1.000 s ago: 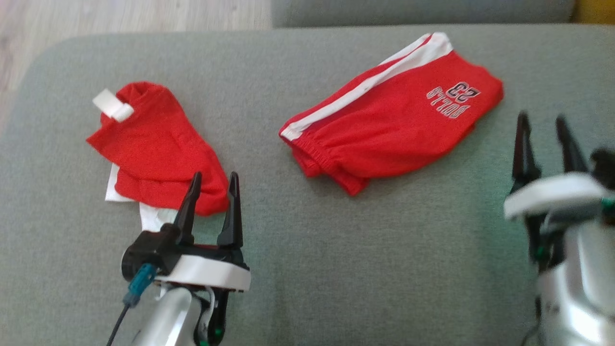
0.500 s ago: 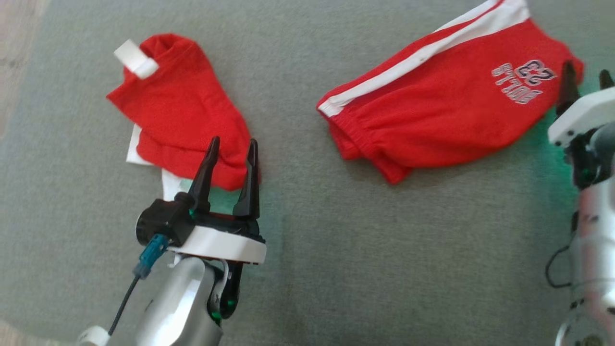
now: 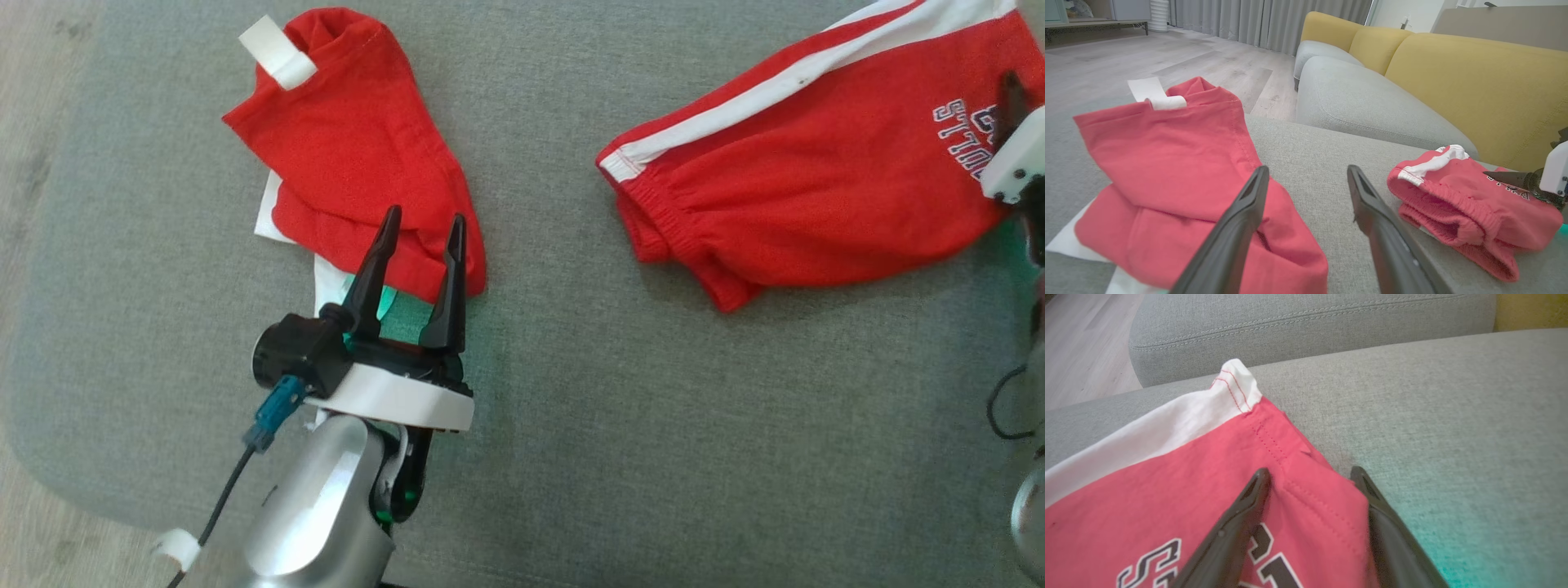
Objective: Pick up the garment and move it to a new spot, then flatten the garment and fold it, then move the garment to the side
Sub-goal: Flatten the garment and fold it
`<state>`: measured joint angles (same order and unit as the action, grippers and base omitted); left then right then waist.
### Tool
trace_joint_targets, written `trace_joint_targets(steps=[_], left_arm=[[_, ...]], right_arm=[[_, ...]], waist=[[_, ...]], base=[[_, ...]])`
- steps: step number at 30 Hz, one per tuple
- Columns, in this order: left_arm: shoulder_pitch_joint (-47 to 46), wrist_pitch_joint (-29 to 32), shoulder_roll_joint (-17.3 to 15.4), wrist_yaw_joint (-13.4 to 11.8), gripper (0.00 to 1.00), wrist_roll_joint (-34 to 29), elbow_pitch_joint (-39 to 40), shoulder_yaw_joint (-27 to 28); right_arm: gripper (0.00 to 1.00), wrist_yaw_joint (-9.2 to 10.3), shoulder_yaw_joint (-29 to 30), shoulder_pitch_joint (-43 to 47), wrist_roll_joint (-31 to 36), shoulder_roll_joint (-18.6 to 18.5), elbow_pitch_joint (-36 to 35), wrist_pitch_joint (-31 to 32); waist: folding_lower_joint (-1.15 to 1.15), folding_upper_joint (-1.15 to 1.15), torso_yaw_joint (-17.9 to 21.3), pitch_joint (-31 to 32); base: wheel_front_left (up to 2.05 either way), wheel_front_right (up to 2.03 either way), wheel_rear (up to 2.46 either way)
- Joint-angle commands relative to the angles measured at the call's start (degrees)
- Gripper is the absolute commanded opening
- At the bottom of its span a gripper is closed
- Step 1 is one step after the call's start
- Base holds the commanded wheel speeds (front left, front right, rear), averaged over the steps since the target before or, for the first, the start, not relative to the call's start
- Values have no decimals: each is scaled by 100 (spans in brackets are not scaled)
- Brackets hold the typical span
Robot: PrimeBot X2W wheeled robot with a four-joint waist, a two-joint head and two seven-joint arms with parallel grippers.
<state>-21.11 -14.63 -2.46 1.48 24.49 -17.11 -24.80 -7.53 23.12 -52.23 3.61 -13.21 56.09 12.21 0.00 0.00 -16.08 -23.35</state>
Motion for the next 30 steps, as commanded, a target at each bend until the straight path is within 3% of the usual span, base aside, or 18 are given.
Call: trace_joint_targets(steps=[1, 2, 4, 17, 30], left_arm=[[-142, -37, -44, -50, 100, 40, 189, 113], [-150, -37, -44, -66, 100, 58, 196, 101], [-158, -37, -44, -95, 100, 79, 200, 96], [-14, -37, -43, -129, 100, 20, 107, 189], [224, -37, -43, -104, 100, -45, -12, 296]], right_arm=[[100, 4, -177, -76, 4, 21, 23, 77], [100, 4, -236, -102, -11, 7, 115, 106], [0, 4, -341, -146, -43, -18, 268, 141], [0, 4, -986, -76, -720, -118, 444, -911], [0, 4, -719, 1074, -1395, -372, -38, -1294]], waist=[[0, 0, -28, -25], [0, 0, -34, -32], [0, 0, -34, -33], [0, 0, 438, 486], [0, 0, 1005, 1113]], base=[[0, 0, 0], [0, 0, 0], [0, 0, 0], [0, 0, 0], [0, 0, 0]])
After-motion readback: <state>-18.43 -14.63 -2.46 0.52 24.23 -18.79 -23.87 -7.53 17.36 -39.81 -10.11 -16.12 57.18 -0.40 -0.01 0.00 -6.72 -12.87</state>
